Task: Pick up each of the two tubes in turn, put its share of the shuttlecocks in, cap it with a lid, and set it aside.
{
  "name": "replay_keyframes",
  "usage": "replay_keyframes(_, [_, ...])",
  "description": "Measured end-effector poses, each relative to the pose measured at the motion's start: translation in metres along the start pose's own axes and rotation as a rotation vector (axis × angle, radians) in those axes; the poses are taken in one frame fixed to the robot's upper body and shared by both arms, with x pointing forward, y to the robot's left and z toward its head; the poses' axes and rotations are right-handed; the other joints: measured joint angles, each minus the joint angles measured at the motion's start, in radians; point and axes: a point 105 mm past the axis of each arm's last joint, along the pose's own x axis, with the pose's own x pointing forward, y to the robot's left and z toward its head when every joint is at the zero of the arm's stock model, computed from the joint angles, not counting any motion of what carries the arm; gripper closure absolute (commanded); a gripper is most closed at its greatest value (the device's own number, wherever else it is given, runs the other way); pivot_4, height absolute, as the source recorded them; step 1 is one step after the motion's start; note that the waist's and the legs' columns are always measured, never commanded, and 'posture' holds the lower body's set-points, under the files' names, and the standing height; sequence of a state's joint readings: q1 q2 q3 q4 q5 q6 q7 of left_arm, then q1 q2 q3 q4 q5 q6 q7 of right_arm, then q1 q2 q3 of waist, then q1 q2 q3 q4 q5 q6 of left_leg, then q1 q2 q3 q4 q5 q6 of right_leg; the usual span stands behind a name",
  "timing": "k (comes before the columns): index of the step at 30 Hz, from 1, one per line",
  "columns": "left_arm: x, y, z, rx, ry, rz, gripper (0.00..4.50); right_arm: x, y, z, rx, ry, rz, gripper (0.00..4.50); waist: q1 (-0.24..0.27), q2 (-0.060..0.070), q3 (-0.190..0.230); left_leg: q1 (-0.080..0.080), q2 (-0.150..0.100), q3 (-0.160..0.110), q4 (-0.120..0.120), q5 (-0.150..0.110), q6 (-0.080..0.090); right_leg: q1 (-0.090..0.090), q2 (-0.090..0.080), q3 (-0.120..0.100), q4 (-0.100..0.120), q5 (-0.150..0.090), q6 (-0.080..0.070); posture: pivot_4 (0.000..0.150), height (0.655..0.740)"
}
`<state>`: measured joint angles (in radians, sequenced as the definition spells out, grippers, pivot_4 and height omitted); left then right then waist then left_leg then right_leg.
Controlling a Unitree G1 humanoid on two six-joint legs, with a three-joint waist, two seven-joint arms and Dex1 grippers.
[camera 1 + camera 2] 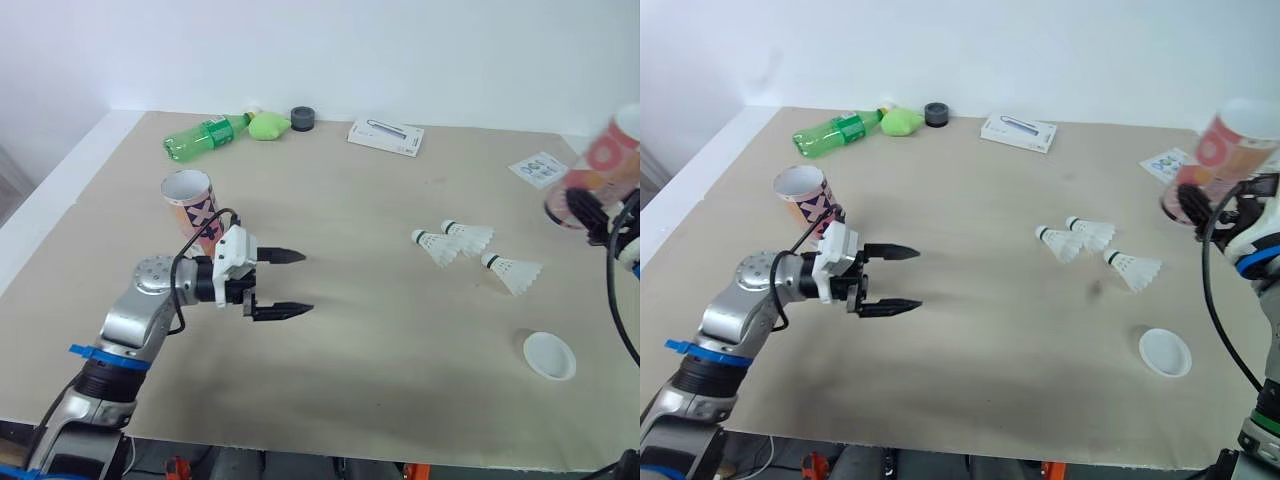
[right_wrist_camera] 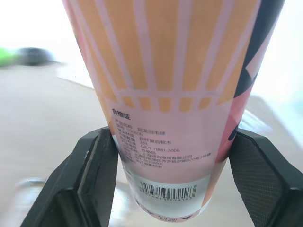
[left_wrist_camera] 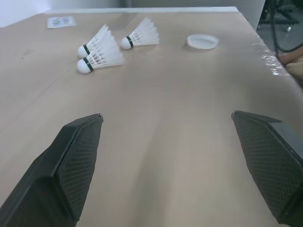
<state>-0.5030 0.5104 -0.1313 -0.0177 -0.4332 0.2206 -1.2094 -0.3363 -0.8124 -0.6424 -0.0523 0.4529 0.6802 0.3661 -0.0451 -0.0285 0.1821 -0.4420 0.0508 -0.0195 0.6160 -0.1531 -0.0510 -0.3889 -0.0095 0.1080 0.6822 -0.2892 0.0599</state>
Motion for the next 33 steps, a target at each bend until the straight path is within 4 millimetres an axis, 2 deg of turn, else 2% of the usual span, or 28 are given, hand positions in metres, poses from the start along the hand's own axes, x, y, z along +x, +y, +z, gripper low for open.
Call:
replay_keyframes(1, [0.003, 0.003, 0.001, 0.01, -0.001, 0.005, 0.0, 0.0, -0.012, -0.005, 0.023, 0.018, -0.056, 0.91, -0.001, 0.0, 0.0, 0.0, 0.0, 0.0, 0.0, 0.0, 0.0, 0.0, 0.0, 0.001, 0.0, 0.0, 0.0, 0.15, 0.7294])
replay_keyframes(4, [0.01, 0.007, 0.001, 0.014, 0.005, 0.016, 0.0, -0.001, -0.03, -0.014, 0.063, 0.042, -0.137, 0.91, -0.004, 0.003, -0.001, 0.0, 0.0, 0.001, 0.0, 0.0, 0.0, 0.0, 0.0, 0.002, 0.0, 0.0, 0.0, 0.15, 0.7294])
replay_keyframes(11, [0.021, 0.008, 0.001, 0.021, 0.001, 0.019, 0.0, 0.0, -0.046, -0.041, 0.128, 0.126, -0.213, 0.91, -0.003, 0.003, -0.001, 0.0, 0.0, 0.001, 0.0, 0.0, 0.0, 0.0, 0.0, 0.002, 0.0, 0.0, 0.001, 0.15, 0.7294])
replay_keyframes(13, [0.023, 0.007, 0.001, 0.02, -0.002, 0.017, 0.0, -0.001, -0.053, -0.058, 0.199, 0.154, -0.253, 0.91, -0.003, 0.003, -0.002, 0.0, 0.0, 0.001, 0.0, 0.0, 0.0, 0.0, 0.0, 0.002, 0.0, 0.0, 0.001, 0.15, 0.7294])
replay_keyframes(17, [0.024, 0.009, -0.001, 0.017, 0.002, 0.03, 0.0, -0.003, -0.05, -0.088, 0.267, 0.211, -0.275, 0.91, -0.003, 0.004, -0.002, 0.0, 0.0, 0.001, 0.0, 0.0, 0.0, 0.0, 0.0, 0.002, 0.0, 0.001, 0.001, 0.15, 0.7294])
replay_keyframes(20, [0.024, 0.009, -0.002, 0.015, 0.004, 0.03, 0.0, -0.003, -0.05, -0.092, 0.276, 0.217, -0.278, 0.91, -0.003, 0.006, -0.002, 0.0, -0.001, 0.001, 0.0, 0.0, 0.0, 0.0, 0.0, 0.002, 0.0, 0.001, 0.001, 0.15, 0.7294])
replay_keyframes(25, [0.023, 0.018, -0.003, 0.011, 0.014, 0.03, 0.0, -0.016, -0.064, -0.101, 0.273, 0.223, -0.342, 0.91, -0.003, 0.007, -0.002, 0.0, -0.001, 0.001, 0.0, 0.0, 0.0, 0.001, 0.0, 0.002, 0.0, 0.0, 0.002, 0.15, 0.7294])
replay_keyframes(33, [0.026, 0.027, 0.0, 0.019, 0.007, 0.017, 0.0, -0.019, -0.059, -0.106, 0.278, 0.219, -0.346, 0.91, -0.003, 0.007, -0.002, 0.001, -0.001, 0.001, 0.001, 0.0, 0.001, 0.001, 0.001, 0.002, 0.0, 0.0, 0.004, 0.15, 0.7294])
